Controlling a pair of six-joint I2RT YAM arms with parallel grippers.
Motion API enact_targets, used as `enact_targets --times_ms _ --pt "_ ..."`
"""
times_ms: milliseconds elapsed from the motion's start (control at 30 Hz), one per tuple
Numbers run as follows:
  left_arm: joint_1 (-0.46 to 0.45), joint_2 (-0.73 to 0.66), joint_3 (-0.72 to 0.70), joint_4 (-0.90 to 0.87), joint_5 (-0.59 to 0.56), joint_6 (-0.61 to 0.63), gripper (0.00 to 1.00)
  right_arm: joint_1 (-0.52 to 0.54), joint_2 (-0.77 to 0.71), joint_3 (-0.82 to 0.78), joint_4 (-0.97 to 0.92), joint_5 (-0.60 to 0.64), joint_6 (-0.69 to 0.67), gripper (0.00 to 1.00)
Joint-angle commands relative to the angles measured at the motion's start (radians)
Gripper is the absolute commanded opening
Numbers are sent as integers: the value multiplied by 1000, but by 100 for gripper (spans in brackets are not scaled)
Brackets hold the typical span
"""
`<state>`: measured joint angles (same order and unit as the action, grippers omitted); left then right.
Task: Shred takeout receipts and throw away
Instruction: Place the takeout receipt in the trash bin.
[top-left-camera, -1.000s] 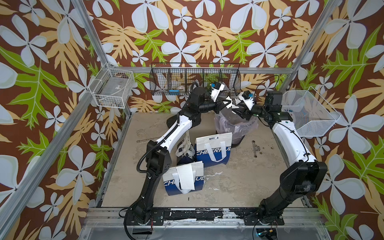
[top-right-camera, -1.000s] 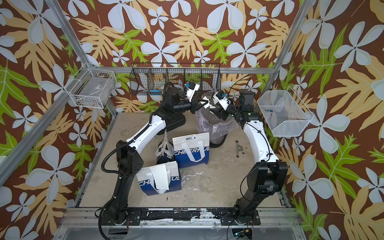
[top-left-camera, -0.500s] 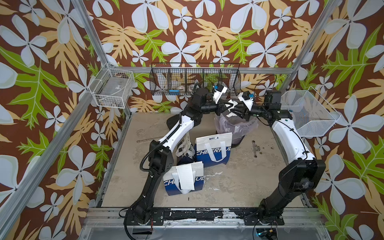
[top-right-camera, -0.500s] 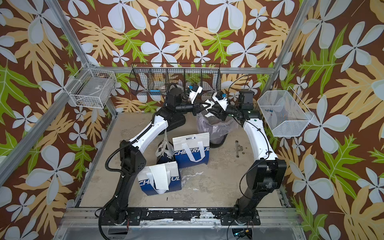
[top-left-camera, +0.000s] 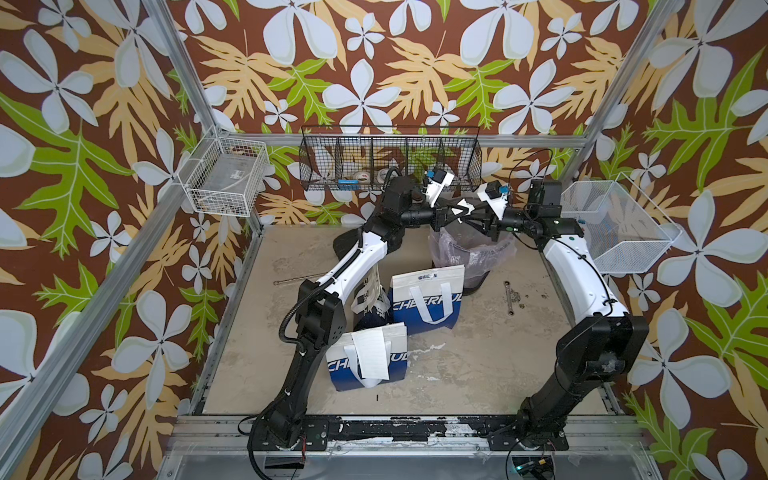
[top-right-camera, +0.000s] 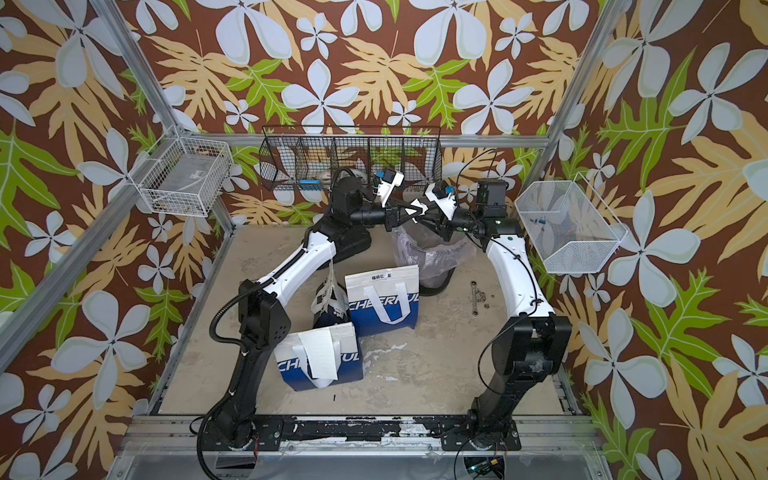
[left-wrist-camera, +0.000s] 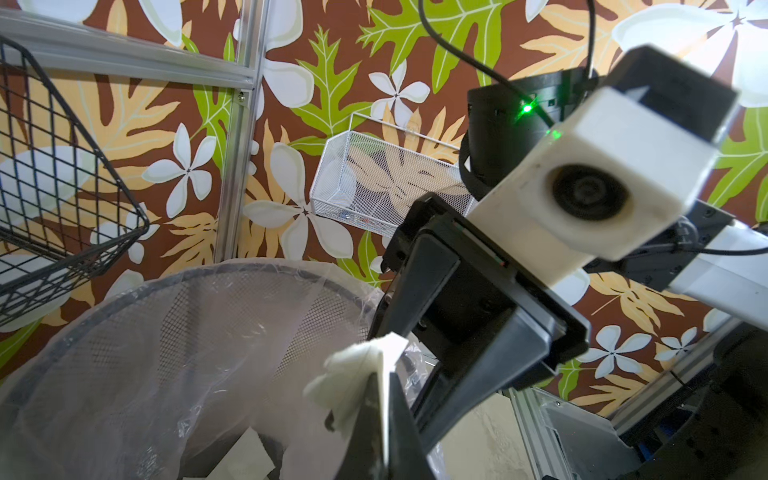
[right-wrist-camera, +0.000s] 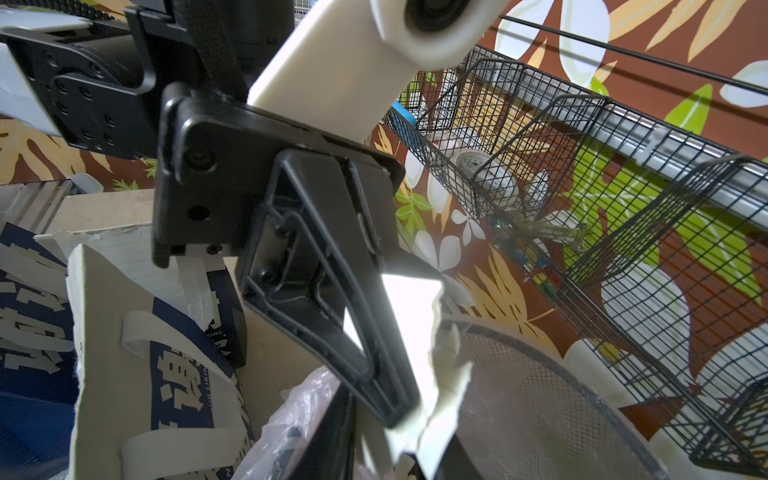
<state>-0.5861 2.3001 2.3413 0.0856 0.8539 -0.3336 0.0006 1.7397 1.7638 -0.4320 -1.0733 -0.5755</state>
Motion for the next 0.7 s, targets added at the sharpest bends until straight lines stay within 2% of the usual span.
enact_targets --times_ms 0,67,100,200,300,333,400,533,567,667 --pt "0 -1 12 32 14 -25 0 3 4 9 0 -64 1 13" --pt "0 -4 12 32 16 -28 0 3 5 11 -14 -44 -10 2" --pt "-1 -5 11 32 18 -28 1 4 4 10 -12 -41 -9 0" --pt "0 -7 8 33 27 -35 1 4 1 15 -4 -40 1 0" --pt "1 -12 0 7 10 -9 6 1 -10 16 -5 -31 0 0" --pt "2 -16 0 -8 -4 6 12 0 -14 14 -7 -12 -1 0" --pt "3 -22 -2 -19 -18 23 33 0 -20 12 -21 62 -1 0" --pt "8 -38 4 -71 -55 84 56 -4 1 27 -56 303 27 0" --pt "9 -47 5 -94 -77 108 68 -5 9 35 -61 353 39 0" --pt "22 -82 1 -167 -154 168 82 -6 38 62 -74 476 70 0"
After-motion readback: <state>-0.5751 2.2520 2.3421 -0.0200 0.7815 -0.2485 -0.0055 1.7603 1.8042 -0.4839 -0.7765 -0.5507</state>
